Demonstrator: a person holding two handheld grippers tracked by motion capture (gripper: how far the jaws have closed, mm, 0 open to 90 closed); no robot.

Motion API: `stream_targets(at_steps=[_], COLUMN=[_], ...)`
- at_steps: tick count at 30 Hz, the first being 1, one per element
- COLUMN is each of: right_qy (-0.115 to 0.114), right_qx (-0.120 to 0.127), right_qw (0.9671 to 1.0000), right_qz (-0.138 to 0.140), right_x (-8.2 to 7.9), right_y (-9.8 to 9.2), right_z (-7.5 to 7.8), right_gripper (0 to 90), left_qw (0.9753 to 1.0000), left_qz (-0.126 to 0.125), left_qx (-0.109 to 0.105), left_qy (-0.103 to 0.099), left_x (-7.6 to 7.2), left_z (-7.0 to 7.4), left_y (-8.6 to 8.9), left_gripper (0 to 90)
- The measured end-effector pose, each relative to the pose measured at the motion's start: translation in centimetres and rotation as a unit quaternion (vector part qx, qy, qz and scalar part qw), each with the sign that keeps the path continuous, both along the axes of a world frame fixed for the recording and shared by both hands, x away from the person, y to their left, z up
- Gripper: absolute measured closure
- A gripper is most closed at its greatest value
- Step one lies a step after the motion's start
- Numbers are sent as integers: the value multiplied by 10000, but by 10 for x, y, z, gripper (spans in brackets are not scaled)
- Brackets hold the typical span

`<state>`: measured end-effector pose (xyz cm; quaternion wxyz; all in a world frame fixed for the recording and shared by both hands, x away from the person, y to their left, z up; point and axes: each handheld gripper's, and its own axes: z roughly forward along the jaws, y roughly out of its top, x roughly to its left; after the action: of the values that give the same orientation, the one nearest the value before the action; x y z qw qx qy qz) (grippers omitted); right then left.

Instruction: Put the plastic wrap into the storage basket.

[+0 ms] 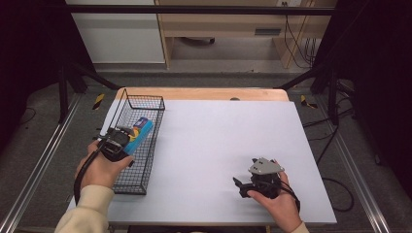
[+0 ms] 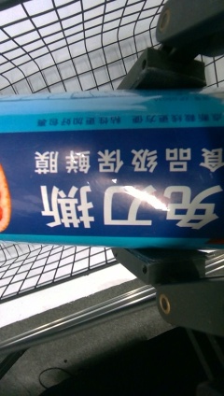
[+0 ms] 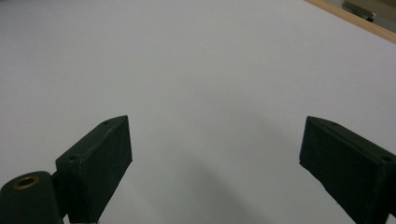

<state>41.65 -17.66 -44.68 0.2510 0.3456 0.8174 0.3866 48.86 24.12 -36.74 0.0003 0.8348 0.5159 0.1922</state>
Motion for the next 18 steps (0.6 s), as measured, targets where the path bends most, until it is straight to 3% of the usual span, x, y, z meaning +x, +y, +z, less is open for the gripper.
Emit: stream_targets(at_steps=[18], right_qy=[-7], right_qx=[5], right_qw=[10000], right_qz=[14], right_x=[0], right_y=[0], right_z=[1], right_gripper=[96], left_qw=[9991], left_qz=[111], left_qx=[-99], left_qy=[391], left_x=[10], left_z=[-12], left_y=[6], left_gripper=[319])
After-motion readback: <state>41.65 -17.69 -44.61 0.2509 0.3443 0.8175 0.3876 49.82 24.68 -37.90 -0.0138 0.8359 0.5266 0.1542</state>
